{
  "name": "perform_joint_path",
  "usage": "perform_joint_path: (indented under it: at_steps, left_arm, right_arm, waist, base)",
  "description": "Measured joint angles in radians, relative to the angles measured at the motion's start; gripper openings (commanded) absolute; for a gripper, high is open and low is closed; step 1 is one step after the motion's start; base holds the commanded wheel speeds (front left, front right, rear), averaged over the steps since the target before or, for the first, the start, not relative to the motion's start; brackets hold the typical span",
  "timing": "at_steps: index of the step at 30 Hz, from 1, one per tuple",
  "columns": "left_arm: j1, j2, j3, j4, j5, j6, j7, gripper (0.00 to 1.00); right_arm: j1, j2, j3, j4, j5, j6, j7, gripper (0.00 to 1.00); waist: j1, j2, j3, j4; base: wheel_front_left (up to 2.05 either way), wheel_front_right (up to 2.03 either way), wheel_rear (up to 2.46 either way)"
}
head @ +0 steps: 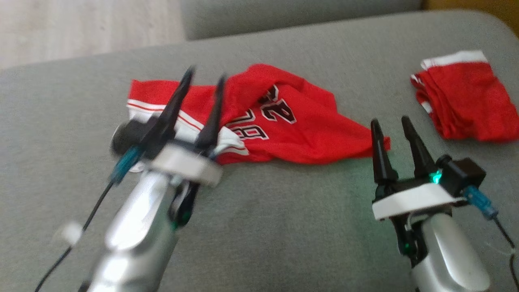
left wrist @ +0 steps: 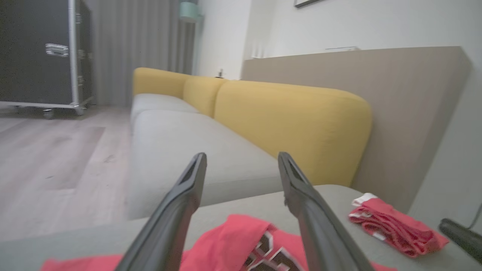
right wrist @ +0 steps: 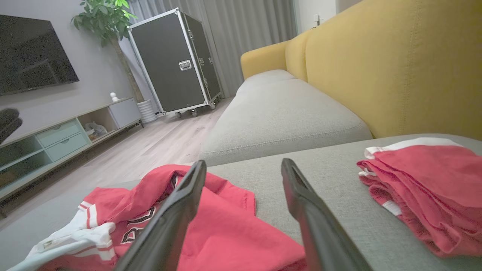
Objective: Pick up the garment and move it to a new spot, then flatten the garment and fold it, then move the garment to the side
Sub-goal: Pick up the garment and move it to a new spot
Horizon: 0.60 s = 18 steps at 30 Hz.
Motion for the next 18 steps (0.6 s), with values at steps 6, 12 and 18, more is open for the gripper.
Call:
perform_joint_path:
  at_steps: [6, 12, 18]
  left_arm:
    - [0.285, 0.042, 0.139, -0.044, 0.031, -0.009, 0.001, 1.00]
    - [0.499, 0.024, 0.240, -0.114, 0.067, -0.016, 0.001, 1.00]
    - [0.554, -0.019, 0.304, -0.173, 0.086, -0.018, 0.001, 1.00]
  right_arm:
    - [0.065, 0.001, -0.004, 0.023, -0.052, 0.000, 0.000, 1.00]
    - [0.141, 0.002, 0.002, 0.043, -0.056, 0.000, 0.000, 1.00]
    - [0.150, 0.002, 0.004, 0.040, -0.041, 0.000, 0.000, 1.00]
  waist:
    - [-0.0001, 0.0000, -0.090, 0.068]
    - [-0.0002, 0.0000, -0.154, 0.129]
    - [0.0000, 0.0000, -0.156, 0.151]
  base:
    - [0.00, 0.00, 0.00]
    - [0.00, 0.00, 0.00]
    - [0.00, 0.00, 0.00]
